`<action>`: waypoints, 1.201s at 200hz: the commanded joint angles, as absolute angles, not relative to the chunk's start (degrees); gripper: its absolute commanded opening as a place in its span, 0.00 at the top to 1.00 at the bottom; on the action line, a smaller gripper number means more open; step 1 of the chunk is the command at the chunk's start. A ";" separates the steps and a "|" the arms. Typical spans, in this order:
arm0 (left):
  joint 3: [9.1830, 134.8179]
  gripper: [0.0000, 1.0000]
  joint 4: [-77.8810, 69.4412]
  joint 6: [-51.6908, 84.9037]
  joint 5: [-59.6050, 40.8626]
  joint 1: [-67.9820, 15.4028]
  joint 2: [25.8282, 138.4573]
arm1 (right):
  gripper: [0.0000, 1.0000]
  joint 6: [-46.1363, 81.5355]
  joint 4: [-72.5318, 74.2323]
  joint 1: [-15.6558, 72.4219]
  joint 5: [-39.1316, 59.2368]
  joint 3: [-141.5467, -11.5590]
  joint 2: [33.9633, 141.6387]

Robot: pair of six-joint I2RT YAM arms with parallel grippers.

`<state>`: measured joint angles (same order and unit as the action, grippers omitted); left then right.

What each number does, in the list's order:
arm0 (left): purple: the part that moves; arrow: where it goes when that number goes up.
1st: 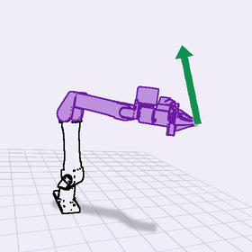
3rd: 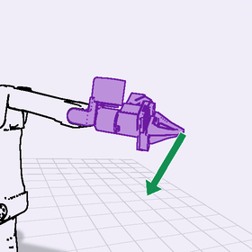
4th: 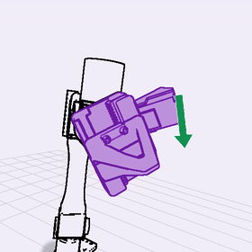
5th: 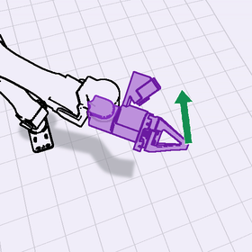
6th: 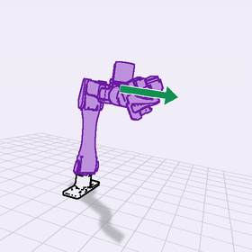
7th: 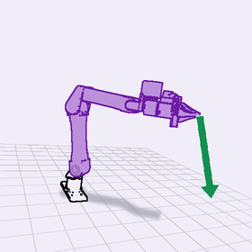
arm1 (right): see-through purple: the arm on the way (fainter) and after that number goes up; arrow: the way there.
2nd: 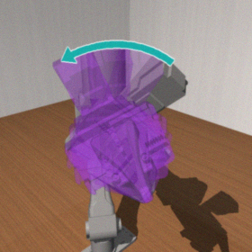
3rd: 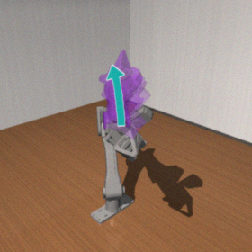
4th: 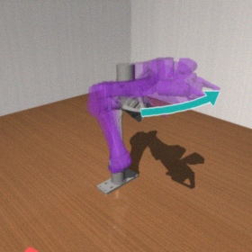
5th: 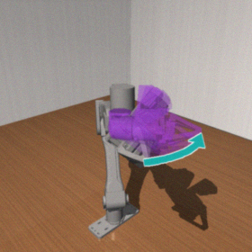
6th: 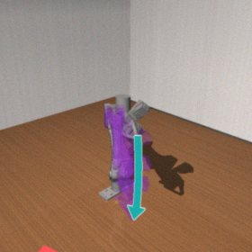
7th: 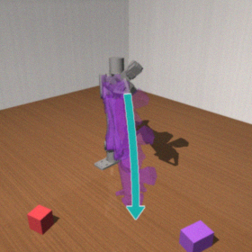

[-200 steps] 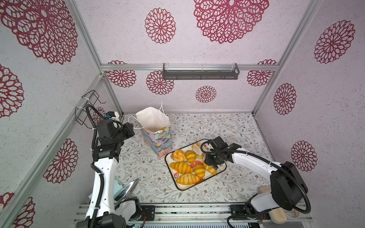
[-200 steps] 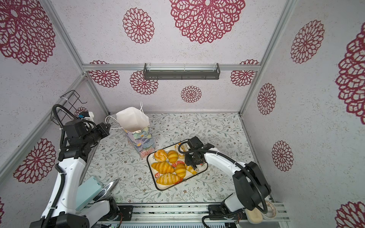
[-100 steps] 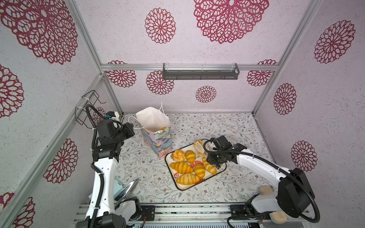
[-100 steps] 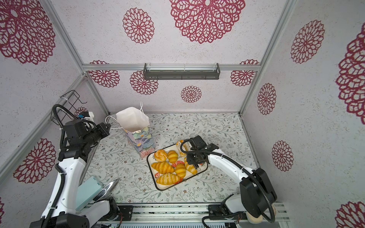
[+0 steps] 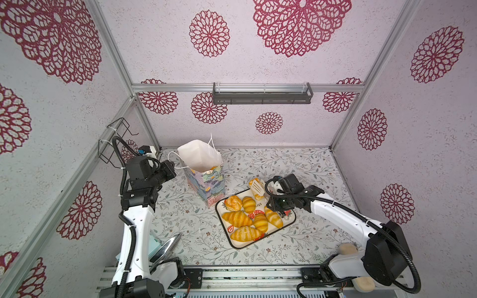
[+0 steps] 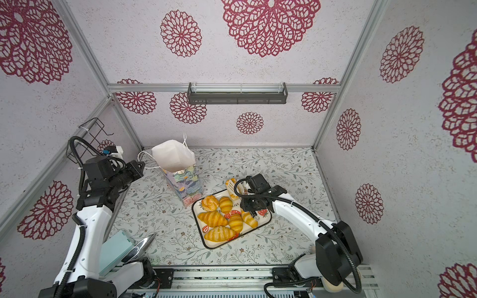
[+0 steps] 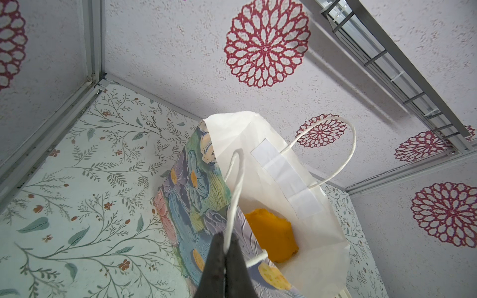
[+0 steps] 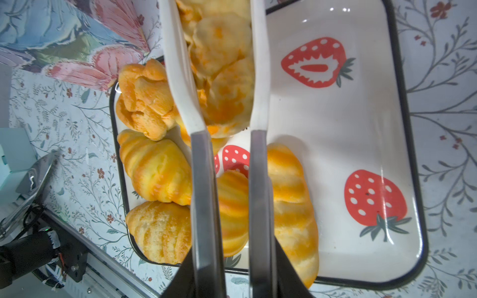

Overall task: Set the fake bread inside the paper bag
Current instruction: 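Lift the flaky bun with the tongs and carry it toward the bag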

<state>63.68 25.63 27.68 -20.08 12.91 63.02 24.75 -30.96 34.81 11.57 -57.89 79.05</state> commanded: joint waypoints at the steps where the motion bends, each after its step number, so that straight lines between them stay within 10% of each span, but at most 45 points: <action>1: 63.99 1.00 24.92 27.95 -20.39 13.36 63.28 | 0.66 25.84 -27.78 34.80 14.18 -61.14 76.41; 240: 64.03 1.00 24.70 28.12 -20.83 13.38 63.59 | 0.68 25.45 -23.25 42.16 15.11 -81.83 80.38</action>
<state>63.68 25.63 27.73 -20.43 12.91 63.09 25.58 -27.90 41.25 13.85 -77.62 80.14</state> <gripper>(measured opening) 0.046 0.323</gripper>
